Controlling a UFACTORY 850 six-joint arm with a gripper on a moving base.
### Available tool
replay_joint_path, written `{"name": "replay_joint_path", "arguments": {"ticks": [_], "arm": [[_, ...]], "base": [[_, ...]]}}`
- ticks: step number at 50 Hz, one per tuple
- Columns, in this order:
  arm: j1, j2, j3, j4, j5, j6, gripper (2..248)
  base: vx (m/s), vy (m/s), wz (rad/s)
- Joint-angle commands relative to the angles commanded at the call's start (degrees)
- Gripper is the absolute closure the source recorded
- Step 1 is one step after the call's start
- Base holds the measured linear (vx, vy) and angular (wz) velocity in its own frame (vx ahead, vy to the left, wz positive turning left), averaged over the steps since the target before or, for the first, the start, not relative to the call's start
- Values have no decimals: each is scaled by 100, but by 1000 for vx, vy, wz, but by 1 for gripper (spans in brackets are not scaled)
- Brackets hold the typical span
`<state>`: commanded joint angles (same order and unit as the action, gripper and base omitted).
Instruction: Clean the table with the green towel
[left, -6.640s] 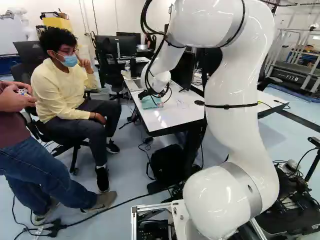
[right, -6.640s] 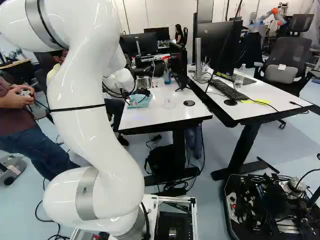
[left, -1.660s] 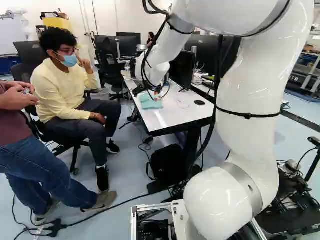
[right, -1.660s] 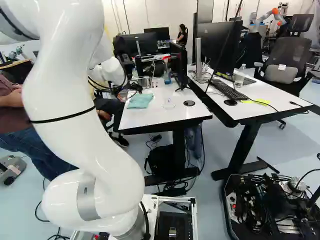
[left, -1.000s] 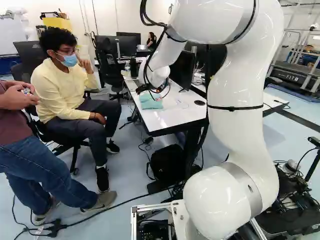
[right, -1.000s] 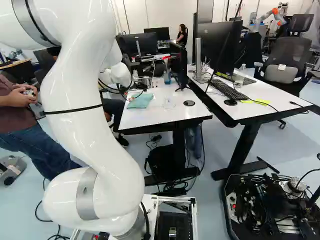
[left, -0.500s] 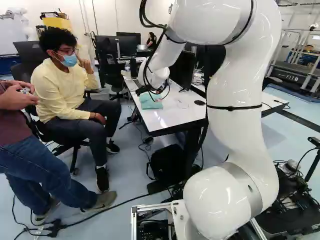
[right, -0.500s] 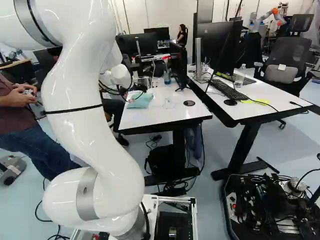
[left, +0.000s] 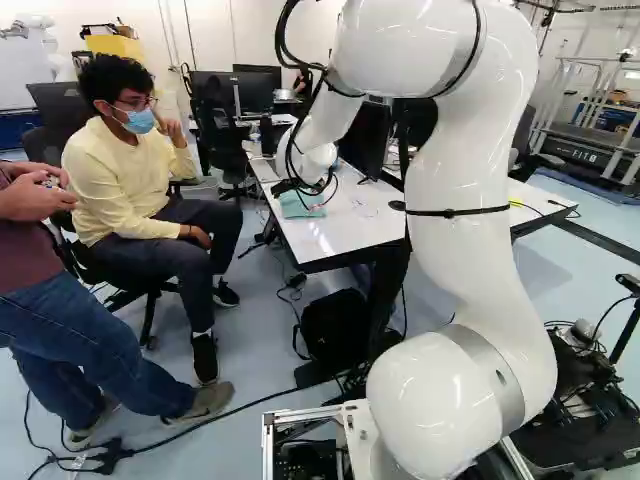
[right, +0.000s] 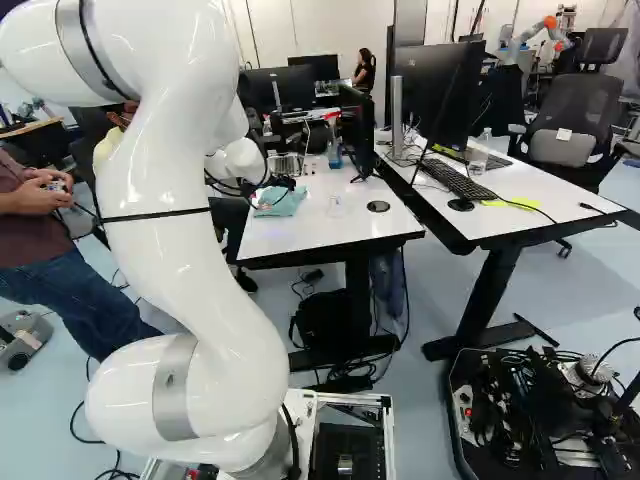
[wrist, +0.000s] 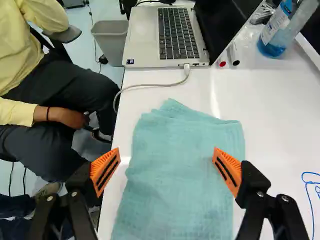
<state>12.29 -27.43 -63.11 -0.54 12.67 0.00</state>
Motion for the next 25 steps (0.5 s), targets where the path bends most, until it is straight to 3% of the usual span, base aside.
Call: {"name": "replay_joint_path", "arguments": {"ticks": [25], "arm": [[-55, -460, -520, -193, 839, 0, 3]], "base": [[0, 0, 0]]}}
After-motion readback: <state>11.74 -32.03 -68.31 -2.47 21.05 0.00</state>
